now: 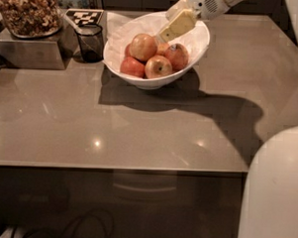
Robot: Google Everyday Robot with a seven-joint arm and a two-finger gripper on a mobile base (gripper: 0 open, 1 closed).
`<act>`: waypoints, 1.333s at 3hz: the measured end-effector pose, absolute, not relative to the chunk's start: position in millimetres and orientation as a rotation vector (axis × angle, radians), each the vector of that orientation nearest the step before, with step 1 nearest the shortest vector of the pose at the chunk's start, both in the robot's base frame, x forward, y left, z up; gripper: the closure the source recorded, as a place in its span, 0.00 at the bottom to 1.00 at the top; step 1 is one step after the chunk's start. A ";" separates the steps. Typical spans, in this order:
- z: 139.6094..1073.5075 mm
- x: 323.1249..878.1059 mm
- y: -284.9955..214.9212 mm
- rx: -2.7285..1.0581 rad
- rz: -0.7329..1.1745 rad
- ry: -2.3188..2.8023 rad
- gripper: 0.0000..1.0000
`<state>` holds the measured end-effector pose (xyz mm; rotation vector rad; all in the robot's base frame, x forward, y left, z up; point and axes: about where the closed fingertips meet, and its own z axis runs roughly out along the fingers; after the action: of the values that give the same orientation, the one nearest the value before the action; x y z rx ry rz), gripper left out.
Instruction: Pick apple from white bowl
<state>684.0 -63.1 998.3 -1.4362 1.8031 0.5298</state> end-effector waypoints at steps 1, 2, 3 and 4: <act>989.3 696.8 -38.4 -1.479 0.584 1.783 0.32; 983.8 706.3 -23.9 -1.489 0.619 1.775 0.30; 978.8 712.6 -15.7 -1.492 0.640 1.775 0.30; 975.1 717.4 -7.6 -1.490 0.665 1.776 0.30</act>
Offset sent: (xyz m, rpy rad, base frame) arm 0.0398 0.0471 -0.0091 0.0375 0.0530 0.0932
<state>717.4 -7.6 975.1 -1.4896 1.7759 0.6648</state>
